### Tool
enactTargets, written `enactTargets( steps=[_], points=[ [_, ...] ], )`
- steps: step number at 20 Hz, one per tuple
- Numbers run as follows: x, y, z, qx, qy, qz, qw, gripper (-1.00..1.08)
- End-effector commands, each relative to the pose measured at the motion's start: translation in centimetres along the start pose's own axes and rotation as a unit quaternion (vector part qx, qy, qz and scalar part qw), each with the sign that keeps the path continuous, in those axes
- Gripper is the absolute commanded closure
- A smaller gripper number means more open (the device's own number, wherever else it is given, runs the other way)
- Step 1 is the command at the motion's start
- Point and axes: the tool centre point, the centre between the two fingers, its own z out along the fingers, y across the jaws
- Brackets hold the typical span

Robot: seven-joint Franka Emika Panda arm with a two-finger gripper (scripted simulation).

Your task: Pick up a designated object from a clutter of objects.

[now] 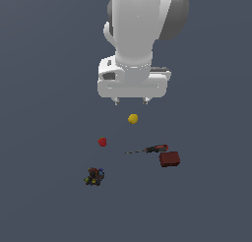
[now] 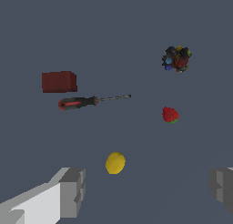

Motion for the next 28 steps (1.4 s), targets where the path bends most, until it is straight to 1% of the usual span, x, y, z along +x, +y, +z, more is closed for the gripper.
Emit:
enactTargets(
  steps=[1, 10, 17, 22, 28],
  points=[
    [0.0, 0.0, 0.0, 0.0, 0.0, 0.0, 1.0, -0.92],
    [0.7, -0.4, -0.9, -0.013, 0.01, -0.03, 0.9994, -0.92],
    [0.7, -0.4, -0.9, -0.012, 0.01, -0.029, 0.9994, -0.92],
    [0.5, -0.5, 0.2, -0.012, 0.011, -0.032, 0.9993, -0.92],
    [0.0, -0.7, 3.0, -0.012, 0.012, -0.04, 0.9991, -0.92]
  ],
)
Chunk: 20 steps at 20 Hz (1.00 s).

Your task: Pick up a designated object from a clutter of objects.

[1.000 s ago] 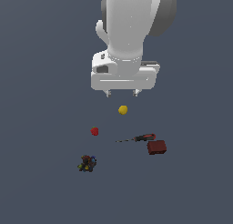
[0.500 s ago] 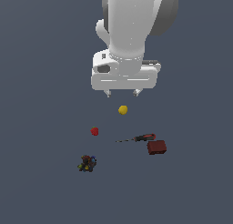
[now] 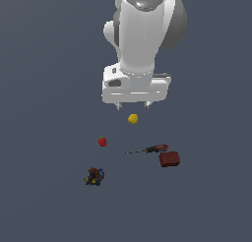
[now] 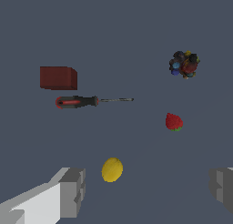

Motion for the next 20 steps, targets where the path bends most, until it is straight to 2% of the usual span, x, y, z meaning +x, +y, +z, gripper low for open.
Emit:
enactTargets(
  steps=[1, 9, 20],
  points=[
    [-0.3, -0.2, 1.4, 0.0, 0.001, -0.004, 1.0, -0.92],
    [-2.5, -1.1, 7.5, 0.002, 0.005, -0.021, 0.9998, -0.92],
    [-7.8, -2.3, 15.6, 0.005, 0.012, -0.047, 0.9988, -0.92]
  ],
)
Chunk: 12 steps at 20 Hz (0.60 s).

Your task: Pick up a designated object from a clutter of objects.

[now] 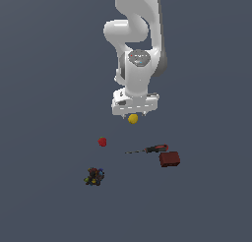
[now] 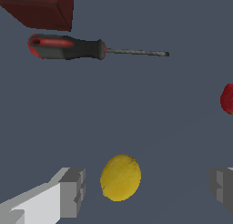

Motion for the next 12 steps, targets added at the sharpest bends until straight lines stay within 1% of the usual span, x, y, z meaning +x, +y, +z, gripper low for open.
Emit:
enactTargets(
  steps=[1, 7, 12],
  points=[
    [-1.3, -0.3, 1.5, 0.001, 0.002, -0.006, 1.0, -0.92],
    [-3.8, -1.0, 3.9, 0.002, 0.005, -0.015, 0.9999, -0.92],
    [-5.1, -1.2, 5.0, 0.003, 0.006, -0.019, 0.9998, -0.92]
  ],
)
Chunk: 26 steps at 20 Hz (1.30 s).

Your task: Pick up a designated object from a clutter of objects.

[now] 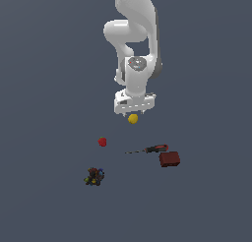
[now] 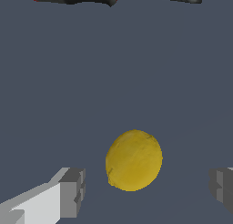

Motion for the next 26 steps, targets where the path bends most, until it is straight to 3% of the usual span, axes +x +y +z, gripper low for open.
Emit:
enactTargets(
  steps=[1, 11, 26],
  points=[
    [-0.5, -0.1, 0.4, 0.0, 0.001, -0.002, 1.0, -0.92],
    [-0.8, -0.2, 1.1, 0.0, 0.001, -0.002, 1.0, -0.92],
    [-0.8, -0.2, 5.6, 0.001, 0.001, -0.003, 1.0, -0.92]
  ],
)
